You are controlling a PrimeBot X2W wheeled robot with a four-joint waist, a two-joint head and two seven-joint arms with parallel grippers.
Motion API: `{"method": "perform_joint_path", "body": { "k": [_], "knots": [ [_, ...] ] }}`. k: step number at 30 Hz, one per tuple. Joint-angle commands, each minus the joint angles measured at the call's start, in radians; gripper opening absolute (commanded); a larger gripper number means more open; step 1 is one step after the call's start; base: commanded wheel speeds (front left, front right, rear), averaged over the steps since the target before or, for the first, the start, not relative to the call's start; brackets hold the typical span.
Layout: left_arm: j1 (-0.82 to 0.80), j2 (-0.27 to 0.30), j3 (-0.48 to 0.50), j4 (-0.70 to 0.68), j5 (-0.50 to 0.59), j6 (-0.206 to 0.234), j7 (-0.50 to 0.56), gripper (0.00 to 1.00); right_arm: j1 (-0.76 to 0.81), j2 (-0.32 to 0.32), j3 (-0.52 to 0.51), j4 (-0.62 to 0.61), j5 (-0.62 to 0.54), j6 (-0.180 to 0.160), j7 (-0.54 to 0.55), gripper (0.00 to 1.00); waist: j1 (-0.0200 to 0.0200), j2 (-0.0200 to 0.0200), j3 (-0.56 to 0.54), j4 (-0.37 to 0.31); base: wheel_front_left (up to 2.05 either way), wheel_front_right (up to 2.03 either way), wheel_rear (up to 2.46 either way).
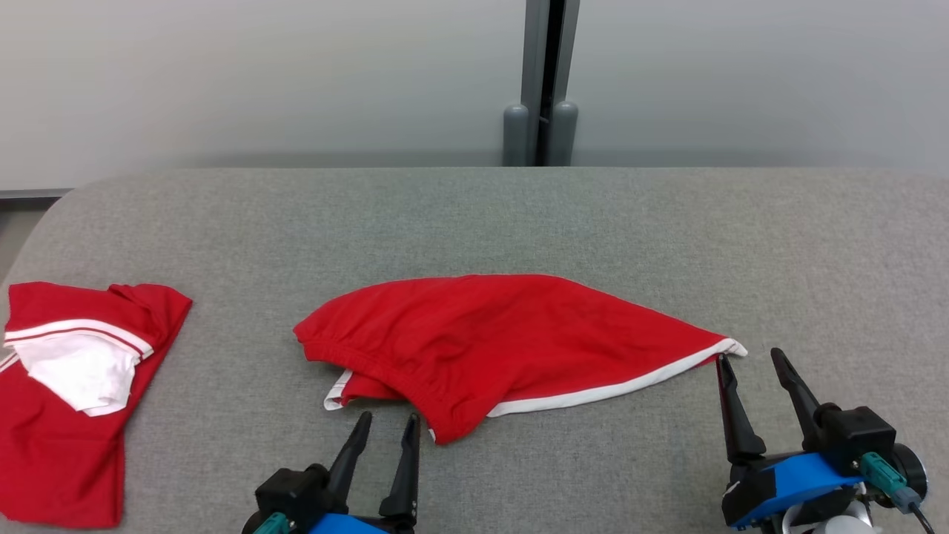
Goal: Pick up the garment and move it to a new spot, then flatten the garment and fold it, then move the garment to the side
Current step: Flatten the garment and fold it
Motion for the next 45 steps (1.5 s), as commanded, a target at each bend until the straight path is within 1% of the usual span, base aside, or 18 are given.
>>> {"method": "perform_joint_path", "body": {
  "k": [1,4,7,11,18,19,21,25,28,36,39,42,45],
  "knots": [
    [-0.026,0.000,-0.031,0.013,-0.020,-0.002,-0.003,1.00,-0.016,0.000,0.007,0.001,0.007,0.000,-0.003,1.00,0.0000,0.0000,0.013,-0.006,0.00,0.00,0.00],
    [-0.054,0.005,-0.100,0.048,-0.073,-0.002,-0.003,1.00,-0.029,0.000,0.023,0.005,0.006,0.000,-0.003,1.00,0.0000,0.0000,0.039,-0.024,0.00,0.00,0.00],
    [-0.086,0.018,-0.131,0.085,-0.111,-0.002,-0.003,1.00,-0.046,0.000,0.030,0.006,0.006,0.000,-0.003,1.00,0.0000,0.0000,0.064,-0.044,0.00,0.00,0.00],
    [-0.115,0.030,-0.153,0.112,-0.139,-0.002,-0.003,1.00,-0.059,0.000,0.035,0.028,0.010,0.000,-0.003,1.00,0.0000,0.0000,0.085,-0.065,0.00,0.00,0.00],
    [-0.145,0.048,-0.149,0.113,-0.151,-0.002,-0.003,1.00,-0.068,0.000,0.034,0.041,0.007,0.000,-0.003,1.00,0.0000,0.0000,0.105,-0.087,0.00,0.00,0.00],
    [-0.149,0.052,-0.156,0.111,-0.149,-0.002,-0.003,0.64,-0.069,0.000,0.033,0.043,0.011,0.000,-0.003,1.00,0.0000,0.0000,0.106,-0.088,0.00,0.00,0.00],
    [-0.156,0.056,-0.137,0.094,-0.141,-0.002,-0.003,0.00,-0.068,0.000,0.033,0.050,0.019,0.000,-0.003,1.00,0.0000,0.0000,0.109,-0.089,0.00,0.00,0.00],
    [-0.153,0.060,-0.107,0.052,-0.099,-0.002,-0.003,0.00,-0.068,0.000,0.035,0.066,0.026,0.000,-0.003,1.00,0.0000,0.0000,0.107,-0.078,0.00,0.00,0.00],
    [-0.138,0.058,-0.112,0.014,-0.071,-0.002,-0.003,0.00,-0.061,0.000,0.034,0.080,0.032,0.000,-0.003,1.00,0.0000,0.0000,0.092,-0.055,0.00,0.00,0.00],
    [-0.082,0.061,-0.168,-0.054,-0.051,-0.002,-0.003,0.00,-0.015,0.000,0.035,0.120,0.071,0.000,-0.003,1.00,0.0000,0.0000,0.020,0.059,0.00,0.00,0.00],
    [-0.056,0.072,-0.183,-0.056,-0.054,-0.002,-0.003,0.00,-0.011,-0.001,0.050,0.129,0.085,0.000,-0.003,1.00,0.0000,0.0000,0.004,0.087,0.00,0.00,0.00],
    [-0.046,0.083,-0.176,-0.040,-0.060,-0.002,-0.003,0.00,-0.020,-0.001,0.067,0.132,0.096,0.000,-0.003,1.00,0.0000,0.0000,0.003,0.090,0.00,0.00,0.00],
    [-0.064,0.092,-0.150,-0.018,-0.057,-0.002,-0.003,0.00,-0.034,-0.002,0.087,0.125,0.099,0.000,-0.003,1.00,0.0000,0.0000,0.016,0.072,0.00,0.00,0.00]
  ]
}}
